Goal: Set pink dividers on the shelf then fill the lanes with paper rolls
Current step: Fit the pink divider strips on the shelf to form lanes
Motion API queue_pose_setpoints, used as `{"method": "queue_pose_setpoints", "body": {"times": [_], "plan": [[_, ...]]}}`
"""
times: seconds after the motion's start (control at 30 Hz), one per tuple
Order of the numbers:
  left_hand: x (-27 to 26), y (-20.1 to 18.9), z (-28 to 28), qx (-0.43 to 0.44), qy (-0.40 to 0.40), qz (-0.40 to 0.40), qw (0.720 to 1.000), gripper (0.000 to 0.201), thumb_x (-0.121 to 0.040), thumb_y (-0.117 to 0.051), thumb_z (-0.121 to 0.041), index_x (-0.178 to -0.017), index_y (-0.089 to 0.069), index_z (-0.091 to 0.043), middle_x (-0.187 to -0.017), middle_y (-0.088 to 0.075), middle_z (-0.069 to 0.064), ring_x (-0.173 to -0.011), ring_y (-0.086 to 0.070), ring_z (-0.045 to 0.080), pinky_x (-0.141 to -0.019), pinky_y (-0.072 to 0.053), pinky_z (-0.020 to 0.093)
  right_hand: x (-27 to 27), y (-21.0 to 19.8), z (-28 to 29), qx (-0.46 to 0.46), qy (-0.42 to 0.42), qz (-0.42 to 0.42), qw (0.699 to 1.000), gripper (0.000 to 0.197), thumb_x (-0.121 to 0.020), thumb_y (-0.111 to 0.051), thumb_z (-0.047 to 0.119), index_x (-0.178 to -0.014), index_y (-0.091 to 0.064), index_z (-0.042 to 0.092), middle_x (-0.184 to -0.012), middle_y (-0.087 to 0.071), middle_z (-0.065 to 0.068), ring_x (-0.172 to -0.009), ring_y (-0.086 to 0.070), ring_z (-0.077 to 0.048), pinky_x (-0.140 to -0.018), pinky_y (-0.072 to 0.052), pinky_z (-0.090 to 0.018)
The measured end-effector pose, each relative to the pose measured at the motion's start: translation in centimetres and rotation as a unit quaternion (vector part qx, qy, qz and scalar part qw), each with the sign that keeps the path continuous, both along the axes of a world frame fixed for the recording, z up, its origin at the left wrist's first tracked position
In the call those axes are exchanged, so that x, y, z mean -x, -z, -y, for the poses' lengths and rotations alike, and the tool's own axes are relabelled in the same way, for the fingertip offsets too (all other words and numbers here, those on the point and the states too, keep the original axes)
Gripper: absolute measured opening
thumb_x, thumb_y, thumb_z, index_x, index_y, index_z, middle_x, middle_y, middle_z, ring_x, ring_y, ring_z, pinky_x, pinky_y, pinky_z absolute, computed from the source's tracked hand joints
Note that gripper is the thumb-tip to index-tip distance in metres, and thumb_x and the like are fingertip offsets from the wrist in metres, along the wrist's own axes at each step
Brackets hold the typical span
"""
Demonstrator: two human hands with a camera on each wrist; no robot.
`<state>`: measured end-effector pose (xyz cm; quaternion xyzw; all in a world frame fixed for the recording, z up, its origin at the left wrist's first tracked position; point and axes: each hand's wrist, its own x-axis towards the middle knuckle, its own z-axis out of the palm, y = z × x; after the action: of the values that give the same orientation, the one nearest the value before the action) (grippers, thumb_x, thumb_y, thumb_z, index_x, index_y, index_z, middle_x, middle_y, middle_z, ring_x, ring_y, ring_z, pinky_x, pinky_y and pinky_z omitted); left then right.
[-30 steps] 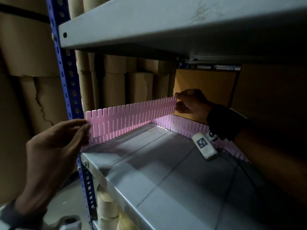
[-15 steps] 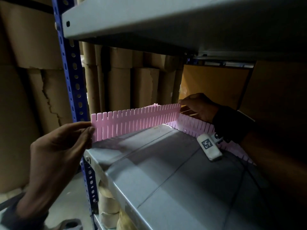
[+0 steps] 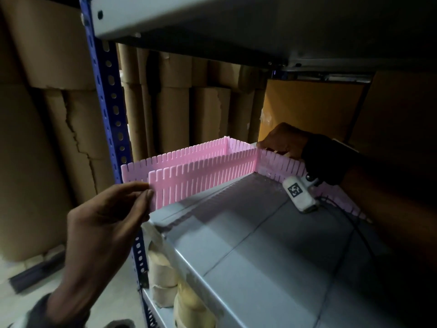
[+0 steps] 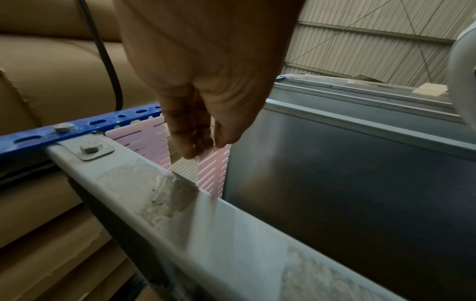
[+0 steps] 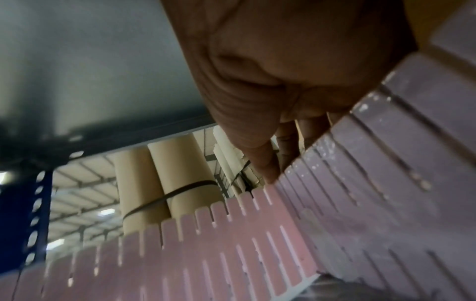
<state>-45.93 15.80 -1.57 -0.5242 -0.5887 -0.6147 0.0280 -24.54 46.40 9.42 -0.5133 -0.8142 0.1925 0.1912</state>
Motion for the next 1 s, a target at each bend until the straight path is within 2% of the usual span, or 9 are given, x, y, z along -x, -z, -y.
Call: {"method": "queue_pose_setpoints", "body": {"times": [0.07, 0.13, 0.3, 0.43, 0.6, 0.67, 0.8, 0.9, 1.0], "plan": [[0.1, 0.0, 0.7, -0.011, 0.003, -0.030, 0.999, 0.025, -0.085, -0.070, -0.022, -0.110, -0.071, -0.027, -0.095, -0.075, -0.009, -0.080, -0.074, 0.004, -0.073, -0.060, 0.016, 0.1, 0.1, 0.2, -0.056, 0.018, -0.002, 0.998, 0.038, -0.085, -0.071, 0.035, -0.083, -0.069, -0.003, -0.078, -0.070, -0.012, -0.069, -0.063, -0.021, -0.063, -0.047, -0.031], [0.3, 0.6, 1.0, -0.018, 0.009, -0.052, 0.998, 0.026, -0.084, -0.069, -0.027, -0.109, -0.069, -0.033, -0.096, -0.074, -0.014, -0.080, -0.073, -0.002, -0.071, -0.058, 0.010, 0.3, 0.1, 0.3, -0.105, 0.008, 0.017, 0.994, 0.035, -0.083, -0.072, 0.036, -0.085, -0.073, 0.002, -0.082, -0.072, -0.013, -0.070, -0.063, -0.022, -0.062, -0.047, -0.029], [-0.4, 1.3, 1.3, -0.019, 0.004, -0.031, 0.999, 0.023, -0.082, -0.066, -0.031, -0.106, -0.068, -0.031, -0.096, -0.071, -0.016, -0.083, -0.073, -0.002, -0.073, -0.057, 0.010, 0.1, 0.3, 0.5, -0.162, -0.030, 0.066, 0.984, 0.035, -0.086, -0.069, 0.042, -0.090, -0.077, 0.009, -0.094, -0.074, -0.009, -0.090, -0.068, -0.024, -0.087, -0.055, -0.040], [-0.6, 1.6, 1.6, -0.002, 0.015, -0.002, 1.000, 0.019, -0.082, -0.063, -0.043, -0.100, -0.067, -0.038, -0.089, -0.073, -0.019, -0.083, -0.073, 0.000, -0.073, -0.058, 0.013, -0.3, 0.2, 0.3, -0.141, -0.044, 0.036, 0.988, 0.033, -0.085, -0.070, 0.040, -0.083, -0.076, 0.007, -0.085, -0.074, -0.011, -0.084, -0.069, -0.027, -0.079, -0.055, -0.040], [-0.4, 2.3, 1.9, 0.042, -0.006, -0.002, 0.999, 0.023, -0.076, -0.063, -0.055, -0.089, -0.071, -0.038, -0.085, -0.076, -0.010, -0.078, -0.073, 0.011, -0.071, -0.062, 0.039, -0.3, 0.1, 0.5, -0.137, -0.078, 0.019, 0.987, 0.033, -0.089, -0.070, 0.031, -0.089, -0.074, -0.002, -0.085, -0.073, -0.017, -0.084, -0.069, -0.033, -0.071, -0.051, -0.037], [-0.3, 2.7, 1.8, 0.048, -0.014, -0.007, 0.999, 0.025, -0.077, -0.064, -0.053, -0.089, -0.074, -0.034, -0.085, -0.077, -0.010, -0.077, -0.073, 0.009, -0.070, -0.062, 0.036, -0.2, 0.2, 0.4, -0.143, -0.090, 0.033, 0.985, 0.031, -0.089, -0.070, 0.030, -0.090, -0.075, 0.000, -0.087, -0.073, -0.016, -0.085, -0.069, -0.030, -0.071, -0.048, -0.031], [-0.4, 2.7, 1.8, 0.056, -0.020, -0.014, 0.998, 0.020, -0.077, -0.065, -0.052, -0.091, -0.073, -0.040, -0.085, -0.077, -0.016, -0.078, -0.073, 0.001, -0.070, -0.061, 0.025, -0.1, 0.0, -0.1, -0.133, -0.070, 0.038, 0.988, 0.028, -0.088, -0.071, 0.032, -0.093, -0.076, 0.004, -0.091, -0.073, -0.011, -0.087, -0.069, -0.026, -0.075, -0.054, -0.034], [-0.3, 2.6, 1.8, 0.053, -0.027, -0.015, 0.998, 0.019, -0.075, -0.069, -0.049, -0.089, -0.076, -0.038, -0.081, -0.077, -0.018, -0.076, -0.073, -0.001, -0.069, -0.060, 0.019, -0.1, -0.1, 0.0, -0.147, -0.061, 0.034, 0.987, 0.031, -0.089, -0.071, 0.031, -0.092, -0.075, 0.001, -0.090, -0.074, -0.014, -0.085, -0.070, -0.026, -0.067, -0.051, -0.029], [0.0, 2.8, 1.7, 0.055, -0.026, -0.016, 0.998, 0.013, -0.075, -0.074, -0.039, -0.086, -0.079, -0.033, -0.078, -0.077, -0.021, -0.074, -0.073, -0.003, -0.069, -0.059, 0.016, 0.0, 0.0, 0.3, -0.155, -0.067, 0.030, 0.985, 0.028, -0.088, -0.072, 0.031, -0.095, -0.077, 0.004, -0.096, -0.075, -0.011, -0.089, -0.070, -0.023, -0.078, -0.056, -0.034]]}}
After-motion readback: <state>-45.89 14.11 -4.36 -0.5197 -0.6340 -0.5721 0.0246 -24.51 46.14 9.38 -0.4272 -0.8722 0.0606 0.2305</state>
